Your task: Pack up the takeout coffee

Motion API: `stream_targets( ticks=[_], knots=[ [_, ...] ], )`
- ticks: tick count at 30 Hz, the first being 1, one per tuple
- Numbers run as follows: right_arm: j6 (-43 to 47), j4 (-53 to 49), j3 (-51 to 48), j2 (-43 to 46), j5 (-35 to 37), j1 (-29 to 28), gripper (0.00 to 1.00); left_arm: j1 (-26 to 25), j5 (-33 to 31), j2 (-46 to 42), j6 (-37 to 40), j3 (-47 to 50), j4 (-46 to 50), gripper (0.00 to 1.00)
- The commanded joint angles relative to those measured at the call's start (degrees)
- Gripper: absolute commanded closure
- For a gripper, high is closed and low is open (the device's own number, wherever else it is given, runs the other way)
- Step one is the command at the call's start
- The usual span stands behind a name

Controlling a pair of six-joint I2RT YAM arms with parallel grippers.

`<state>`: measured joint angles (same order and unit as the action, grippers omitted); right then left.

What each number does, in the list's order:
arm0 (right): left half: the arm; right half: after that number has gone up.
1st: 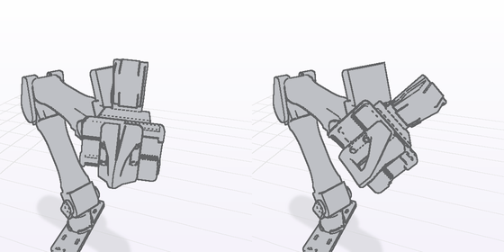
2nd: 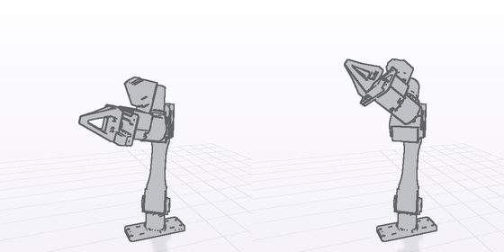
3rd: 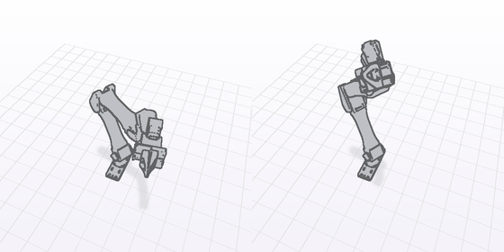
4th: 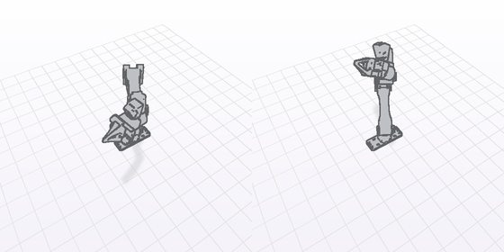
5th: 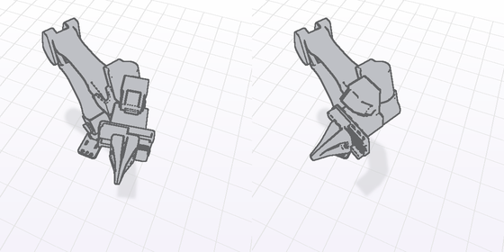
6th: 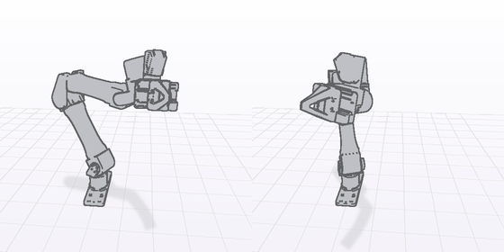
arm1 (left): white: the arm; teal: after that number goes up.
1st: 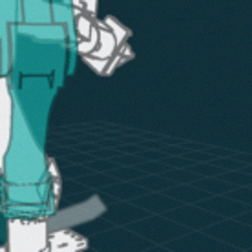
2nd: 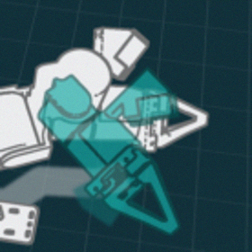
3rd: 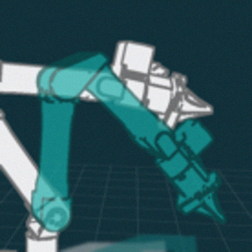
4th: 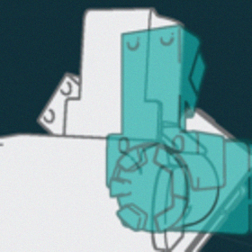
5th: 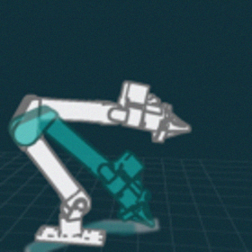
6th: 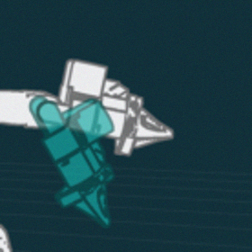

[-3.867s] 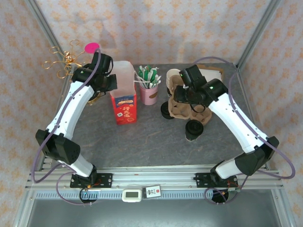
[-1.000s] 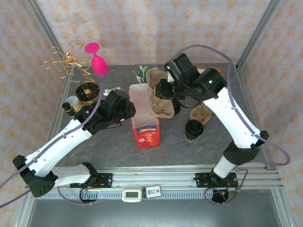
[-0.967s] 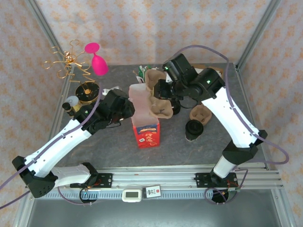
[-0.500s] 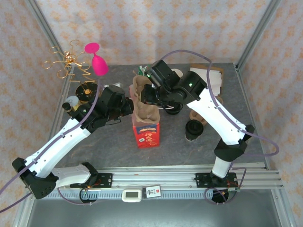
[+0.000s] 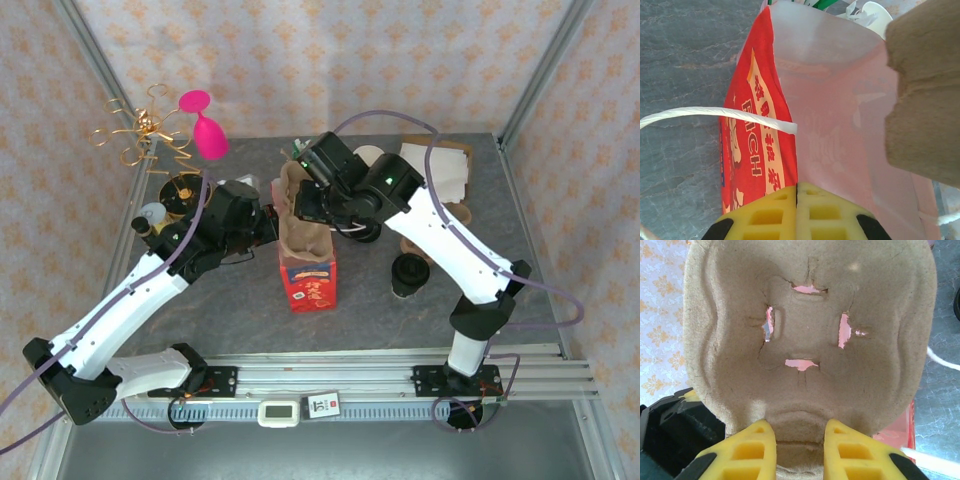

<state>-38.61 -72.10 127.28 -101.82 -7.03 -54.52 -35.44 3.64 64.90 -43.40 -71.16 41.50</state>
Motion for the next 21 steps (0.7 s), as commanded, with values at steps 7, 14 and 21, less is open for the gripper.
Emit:
stream_targets(
  ticks=[7,14,21],
  knots=[
    [-0.33,-1.48,-2.21,-0.48,5.23,-0.58,0.81,0.64,0.93,-2.33,-0.37,0.40,-1.94,1.00],
    [-0.24,-2.87,-2.57,-0.43,8.22,-0.54,0.81,0.63,-0.97,-1.96,0.04,0.38,0.42,1.00],
    [0.29,-2.85,-1.43,-1.93,8.03,-0.58,0.82,0.64,-0.28,0.49,1.50,-0.37,2.02,0.75]
  ],
)
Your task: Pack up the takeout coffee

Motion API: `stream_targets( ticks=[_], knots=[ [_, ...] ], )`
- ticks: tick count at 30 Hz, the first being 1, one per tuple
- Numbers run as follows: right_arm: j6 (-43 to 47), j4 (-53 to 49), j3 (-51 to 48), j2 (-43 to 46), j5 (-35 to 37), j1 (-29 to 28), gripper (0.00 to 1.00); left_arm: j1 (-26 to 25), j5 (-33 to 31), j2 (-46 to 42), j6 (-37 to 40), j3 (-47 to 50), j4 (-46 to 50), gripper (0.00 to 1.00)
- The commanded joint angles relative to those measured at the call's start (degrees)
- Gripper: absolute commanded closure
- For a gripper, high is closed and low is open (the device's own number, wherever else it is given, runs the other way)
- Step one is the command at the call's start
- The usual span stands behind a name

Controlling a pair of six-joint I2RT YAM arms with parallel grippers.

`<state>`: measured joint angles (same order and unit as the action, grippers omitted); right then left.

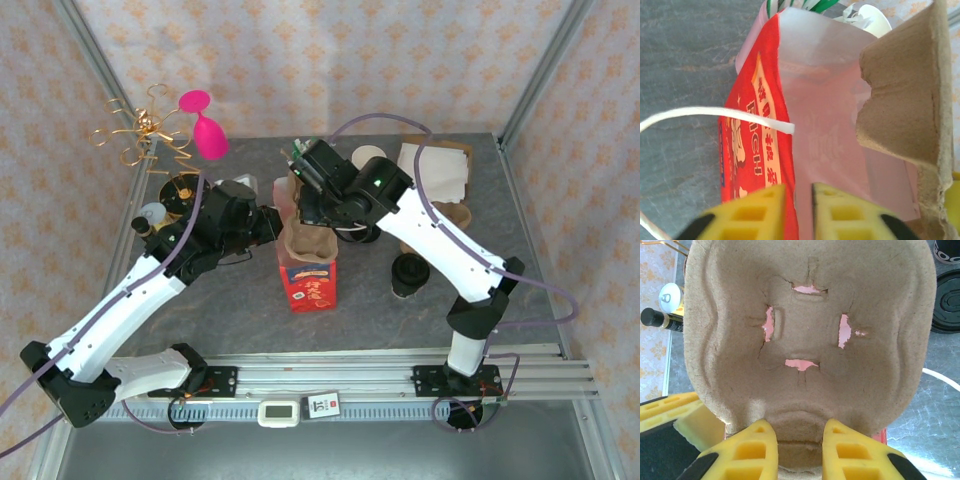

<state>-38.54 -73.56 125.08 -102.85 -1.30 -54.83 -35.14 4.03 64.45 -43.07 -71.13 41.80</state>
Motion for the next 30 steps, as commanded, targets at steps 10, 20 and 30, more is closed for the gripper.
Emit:
stream_targets(
  ticks=[10,20,30],
  knots=[
    [0.91,-1.40,1.11,-2.14,2.83,-0.27,0.82,0.33,-1.62,2.88,2.38,-0.10,2.10,0.85],
    [1.45,-1.40,0.84,-2.76,3.80,-0.27,0.83,0.33,0.48,2.19,2.81,-1.03,-0.23,1.00],
    [1.35,-1.19,6.55,-5.21,0.97,-0.22,0.83,0.33,1.60,1.65,2.02,-1.51,-1.16,1.00]
  ],
)
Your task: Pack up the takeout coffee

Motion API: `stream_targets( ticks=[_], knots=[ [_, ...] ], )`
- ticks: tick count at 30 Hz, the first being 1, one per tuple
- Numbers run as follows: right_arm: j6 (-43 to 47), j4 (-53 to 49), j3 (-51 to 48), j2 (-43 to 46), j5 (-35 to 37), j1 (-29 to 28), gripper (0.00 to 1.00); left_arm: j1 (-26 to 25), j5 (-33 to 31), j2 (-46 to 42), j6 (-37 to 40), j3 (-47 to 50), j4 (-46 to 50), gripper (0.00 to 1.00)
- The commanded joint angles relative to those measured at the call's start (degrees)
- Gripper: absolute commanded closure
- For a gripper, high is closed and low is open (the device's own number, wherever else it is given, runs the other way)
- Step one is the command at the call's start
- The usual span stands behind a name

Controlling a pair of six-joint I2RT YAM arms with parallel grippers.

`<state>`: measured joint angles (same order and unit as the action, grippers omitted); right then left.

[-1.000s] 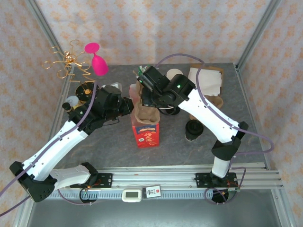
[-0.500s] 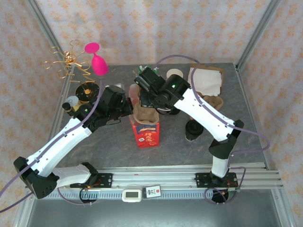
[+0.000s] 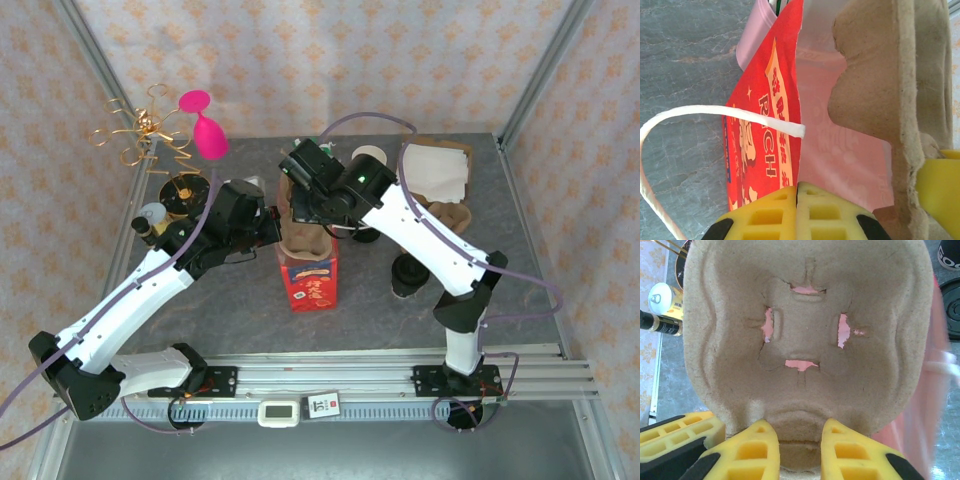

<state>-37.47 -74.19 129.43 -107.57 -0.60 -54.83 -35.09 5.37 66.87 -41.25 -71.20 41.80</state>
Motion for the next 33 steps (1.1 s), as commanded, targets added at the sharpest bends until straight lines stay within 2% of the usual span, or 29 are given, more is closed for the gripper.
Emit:
stream_targets(
  ticks=[1,12,18,23,33],
  knots=[
    [0.44,-0.74,1.99,-0.66,0.66,-0.24,0.83,0.29,0.17,-0.91,0.00,-1.36,-1.40,1.00],
    [0.22,-0.77,-4.49,1.70,4.30,-0.21,0.83,0.29,-1.84,-1.74,-0.76,-1.84,0.05,1.00],
    [-0.53,-0.78,-7.05,3.25,5.01,-0.24,0.83,0.29,-0.85,-1.77,-1.17,-1.66,-0.96,1.00],
    [-0.41,-0.78,-7.00,2.19,4.70,-0.36,0.84,0.29,1.06,-1.91,-1.89,-1.57,-2.87,1.00],
    [0.12,-0.52,-7.11,-0.54,5.90,-0.41,0.83,0.29,0.68,-3.12,-3.80,-0.18,-4.13,1.00]
  ],
)
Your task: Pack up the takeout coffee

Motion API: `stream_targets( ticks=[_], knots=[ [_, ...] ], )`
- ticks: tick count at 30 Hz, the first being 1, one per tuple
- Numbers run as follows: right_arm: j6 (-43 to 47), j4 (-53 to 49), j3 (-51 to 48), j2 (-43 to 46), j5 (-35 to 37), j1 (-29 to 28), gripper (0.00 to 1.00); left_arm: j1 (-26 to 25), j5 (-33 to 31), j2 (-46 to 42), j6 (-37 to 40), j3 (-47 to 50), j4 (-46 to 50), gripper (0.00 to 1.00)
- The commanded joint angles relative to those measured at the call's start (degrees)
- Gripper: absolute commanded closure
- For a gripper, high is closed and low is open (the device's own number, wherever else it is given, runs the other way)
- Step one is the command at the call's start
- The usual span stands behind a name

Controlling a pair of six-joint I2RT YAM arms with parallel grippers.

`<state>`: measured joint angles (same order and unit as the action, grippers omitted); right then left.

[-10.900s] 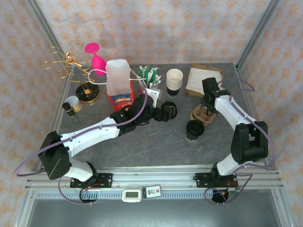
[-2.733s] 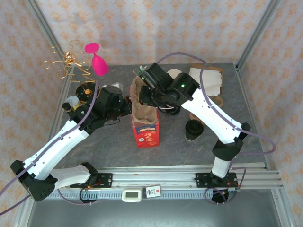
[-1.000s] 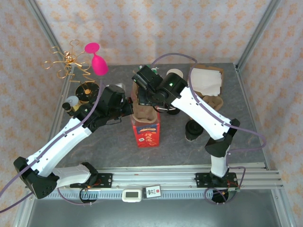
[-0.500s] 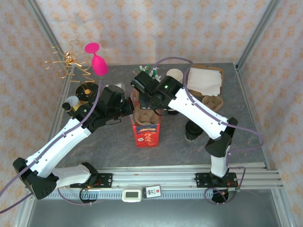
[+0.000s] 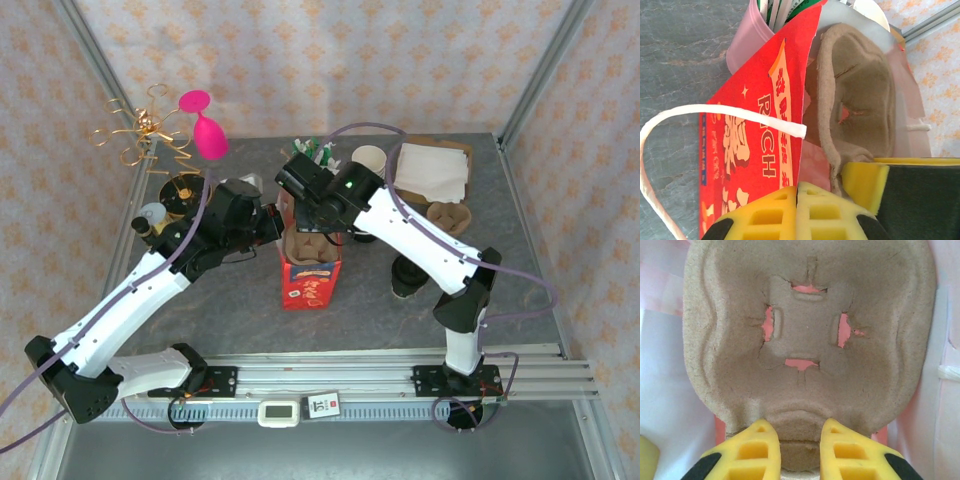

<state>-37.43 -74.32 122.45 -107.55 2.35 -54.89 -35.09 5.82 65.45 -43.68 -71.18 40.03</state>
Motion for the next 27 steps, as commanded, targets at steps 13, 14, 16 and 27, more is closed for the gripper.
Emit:
stream_targets(
  ticks=[13,14,16,27],
  knots=[
    [0.51,3.39,-2.67,-0.94,-1.49,-0.39,0.83,1.21,-1.10,-2.35,-3.27,3.21,-2.75,1.00],
    [0.52,3.86,-3.34,-0.92,-1.64,-0.39,0.83,1.38,-0.86,-2.53,-3.34,3.56,-2.92,1.00],
    [0.43,4.25,-4.00,-1.26,-1.51,-0.39,0.83,1.67,-0.66,-2.77,-3.44,3.85,-2.85,0.95],
    [0.42,5.12,-1.81,-4.83,-1.87,-0.75,0.83,2.75,2.29,-5.67,-4.21,7.53,-4.73,0.90]
  ],
)
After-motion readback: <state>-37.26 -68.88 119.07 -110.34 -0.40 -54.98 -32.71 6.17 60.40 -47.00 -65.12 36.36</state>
